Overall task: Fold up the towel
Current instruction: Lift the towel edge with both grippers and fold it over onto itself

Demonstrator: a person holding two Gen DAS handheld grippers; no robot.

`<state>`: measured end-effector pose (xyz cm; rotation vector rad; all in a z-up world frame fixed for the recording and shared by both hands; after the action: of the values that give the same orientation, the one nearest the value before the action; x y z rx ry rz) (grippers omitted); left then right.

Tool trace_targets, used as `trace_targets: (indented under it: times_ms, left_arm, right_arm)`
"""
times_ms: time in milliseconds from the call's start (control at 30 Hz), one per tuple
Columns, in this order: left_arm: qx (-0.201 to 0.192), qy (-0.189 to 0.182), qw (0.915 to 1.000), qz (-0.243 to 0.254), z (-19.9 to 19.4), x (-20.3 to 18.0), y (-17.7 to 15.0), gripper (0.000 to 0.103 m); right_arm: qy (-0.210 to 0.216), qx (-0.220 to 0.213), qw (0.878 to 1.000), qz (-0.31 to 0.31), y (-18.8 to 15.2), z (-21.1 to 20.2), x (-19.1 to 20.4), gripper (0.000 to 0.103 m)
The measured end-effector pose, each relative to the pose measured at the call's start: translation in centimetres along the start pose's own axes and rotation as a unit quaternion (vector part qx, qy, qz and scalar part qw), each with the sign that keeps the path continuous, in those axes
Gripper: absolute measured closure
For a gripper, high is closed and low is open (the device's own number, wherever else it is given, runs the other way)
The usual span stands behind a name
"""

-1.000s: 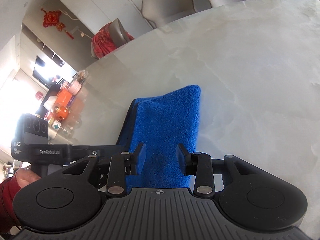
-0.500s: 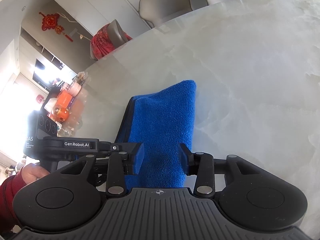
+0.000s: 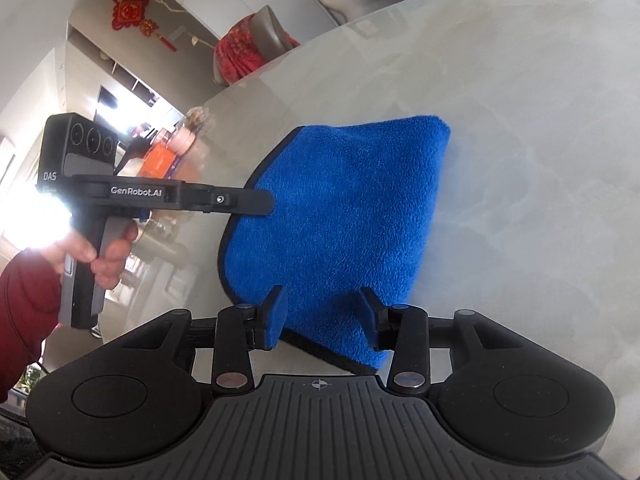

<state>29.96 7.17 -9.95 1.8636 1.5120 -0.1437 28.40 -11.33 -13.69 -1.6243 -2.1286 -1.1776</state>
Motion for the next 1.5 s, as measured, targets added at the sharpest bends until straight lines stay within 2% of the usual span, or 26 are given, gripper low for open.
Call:
trace_targets:
  times_ms: [300, 633, 767, 800, 833, 900, 1000, 1100, 1167, 1300, 1400, 1500]
  left_arm:
    - [0.024, -0.002, 0.9994, -0.026, -0.3, 2.9, -2.1, 0.097]
    - [0.041, 0.001, 0.9987, -0.032, 0.8, 4.6, -2.5, 0.094]
    - [0.038, -0.012, 0.9981, -0.047, 0.7, 5.2, -2.7, 0.092]
    - [0.038, -0.015, 0.9978, -0.053, 0.7, 5.3, -2.7, 0.09]
    - [0.035, -0.01, 0.9977, -0.057, 0.4, 5.3, -2.5, 0.079]
    - [0.025, 0.022, 0.9985, -0.043, -0.4, 5.1, -2.0, 0.057]
    - [-0.008, 0.035, 0.9993, 0.002, -2.3, 3.6, -0.7, 0.055]
    - [-0.074, 0.001, 0.9971, 0.015, -3.6, 1.4, 1.0, 0.043]
    - [-0.103, -0.046, 0.9936, 0.003, -2.6, -0.1, 1.6, 0.043]
    - [-0.078, -0.074, 0.9942, -0.009, 1.4, -0.6, 1.3, 0.043]
    - [-0.047, -0.047, 0.9976, -0.019, 4.0, 0.8, 0.7, 0.043]
    - [-0.056, -0.071, 0.9946, -0.051, 4.2, 2.6, 0.6, 0.044]
  right_arm:
    - [0.01, 0.022, 1.0, -0.01, 0.0, 0.6, 0.6, 0.06]
    - [0.014, 0.034, 0.999, -0.013, -0.1, 1.0, 0.8, 0.057]
    - [0.019, 0.032, 0.999, -0.009, -0.4, 0.9, 0.5, 0.057]
    - [0.02, 0.032, 0.999, -0.008, -0.4, 0.8, 0.5, 0.057]
    - [0.022, 0.031, 0.999, -0.006, -0.5, 0.8, 0.5, 0.057]
    - [0.028, 0.025, 0.999, -0.019, 0.0, 0.0, 0.8, 0.057]
    - [0.038, -0.011, 0.998, -0.057, 1.8, -1.5, 1.3, 0.056]
    - [0.045, -0.026, 0.996, -0.072, 3.5, -1.5, 0.8, 0.056]
    - [0.056, -0.021, 0.995, -0.075, 3.9, -0.8, 0.5, 0.056]
    - [0.074, 0.012, 0.994, -0.083, 3.0, 1.0, 0.1, 0.056]
    - [0.086, 0.033, 0.992, -0.085, 1.6, 1.5, -0.1, 0.055]
    - [0.102, 0.037, 0.992, -0.072, 0.4, 1.0, -0.7, 0.054]
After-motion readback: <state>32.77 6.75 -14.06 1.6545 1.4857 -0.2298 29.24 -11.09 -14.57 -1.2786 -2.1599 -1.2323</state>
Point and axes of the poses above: each gripper's, at about its wrist camera, not at the fingertips, and z roughly the way its jaws point, x to its left, y to its top, the point moved 4 cm from there along z, roughly the way its jaws point, and after that the axes turned 1 degree about z, right-handed, at the moved point
